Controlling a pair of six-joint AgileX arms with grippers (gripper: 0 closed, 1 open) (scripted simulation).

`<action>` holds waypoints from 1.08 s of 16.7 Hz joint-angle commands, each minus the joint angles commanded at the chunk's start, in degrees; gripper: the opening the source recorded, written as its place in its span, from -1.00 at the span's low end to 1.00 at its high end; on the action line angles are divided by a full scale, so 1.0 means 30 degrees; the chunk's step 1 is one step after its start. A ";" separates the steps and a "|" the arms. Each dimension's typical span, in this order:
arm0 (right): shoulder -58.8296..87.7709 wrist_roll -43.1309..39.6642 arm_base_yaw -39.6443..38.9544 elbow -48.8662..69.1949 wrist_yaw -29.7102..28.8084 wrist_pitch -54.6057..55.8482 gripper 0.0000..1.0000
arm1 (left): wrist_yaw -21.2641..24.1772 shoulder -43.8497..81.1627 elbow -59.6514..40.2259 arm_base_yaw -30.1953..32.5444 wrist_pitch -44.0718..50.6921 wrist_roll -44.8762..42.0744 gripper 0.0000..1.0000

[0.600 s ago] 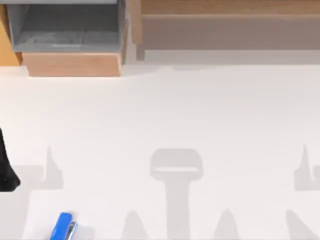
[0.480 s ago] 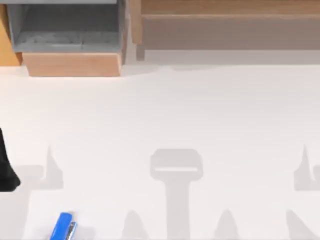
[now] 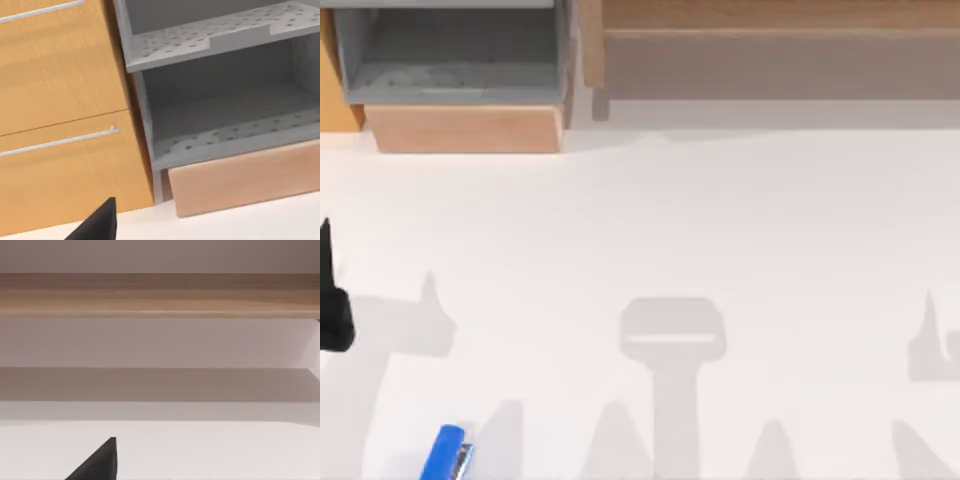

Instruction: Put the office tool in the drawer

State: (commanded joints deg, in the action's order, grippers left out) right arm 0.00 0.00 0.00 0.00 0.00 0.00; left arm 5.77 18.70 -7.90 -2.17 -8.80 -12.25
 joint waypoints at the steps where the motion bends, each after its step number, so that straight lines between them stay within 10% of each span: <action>1: 0.0000 0.0000 0.0000 0.0000 0.0000 0.0000 1.00 | 0.0345 0.1404 -0.0637 -0.0245 -0.0700 -0.0959 1.00; 18: 0.0000 0.0000 0.0000 0.0000 0.0000 0.0000 1.00 | 0.5922 3.0716 -1.4961 -0.6033 -1.5978 -2.1503 1.00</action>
State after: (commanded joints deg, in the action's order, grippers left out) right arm 0.00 0.00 0.00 0.00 0.00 0.00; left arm 23.53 110.85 -52.78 -20.27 -56.74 -76.76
